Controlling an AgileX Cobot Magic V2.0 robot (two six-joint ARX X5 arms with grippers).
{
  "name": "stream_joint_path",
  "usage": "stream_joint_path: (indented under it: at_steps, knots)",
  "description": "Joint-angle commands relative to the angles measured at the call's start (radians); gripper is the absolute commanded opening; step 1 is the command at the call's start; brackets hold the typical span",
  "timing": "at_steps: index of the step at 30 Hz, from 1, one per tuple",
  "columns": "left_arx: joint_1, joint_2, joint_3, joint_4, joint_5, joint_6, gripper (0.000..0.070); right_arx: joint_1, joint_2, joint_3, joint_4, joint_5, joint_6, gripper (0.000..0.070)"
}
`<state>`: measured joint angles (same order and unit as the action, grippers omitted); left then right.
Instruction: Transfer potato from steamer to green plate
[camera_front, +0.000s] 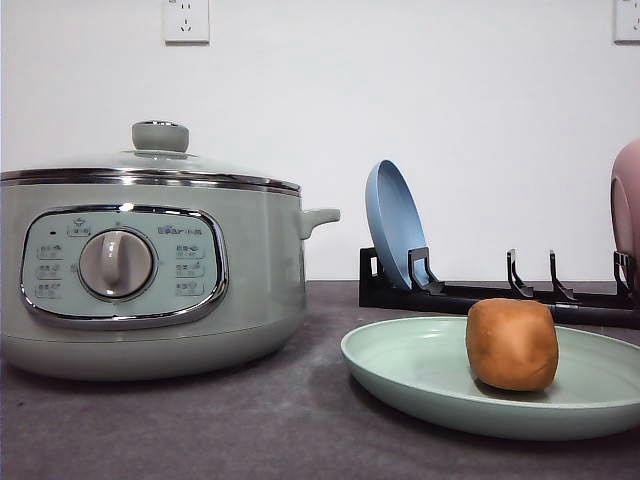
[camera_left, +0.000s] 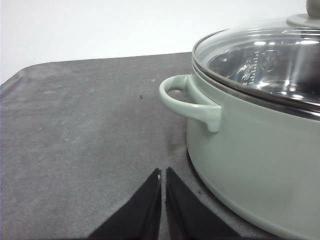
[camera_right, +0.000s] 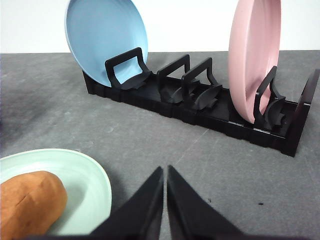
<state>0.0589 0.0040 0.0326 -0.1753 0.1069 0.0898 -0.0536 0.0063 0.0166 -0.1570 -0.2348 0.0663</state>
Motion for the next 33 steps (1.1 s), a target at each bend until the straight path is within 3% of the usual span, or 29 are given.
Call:
stream_joint_path:
  at_steps: [1,33]
  knots:
    - [0.002,-0.001,-0.021,-0.008,0.0,-0.005,0.0009,-0.001,-0.003,-0.005,-0.001,0.0,-0.002,0.0]
    - [0.002,-0.001,-0.021,-0.008,0.0,-0.005,0.0009,-0.001,-0.003,-0.005,-0.001,0.0,-0.002,0.0]
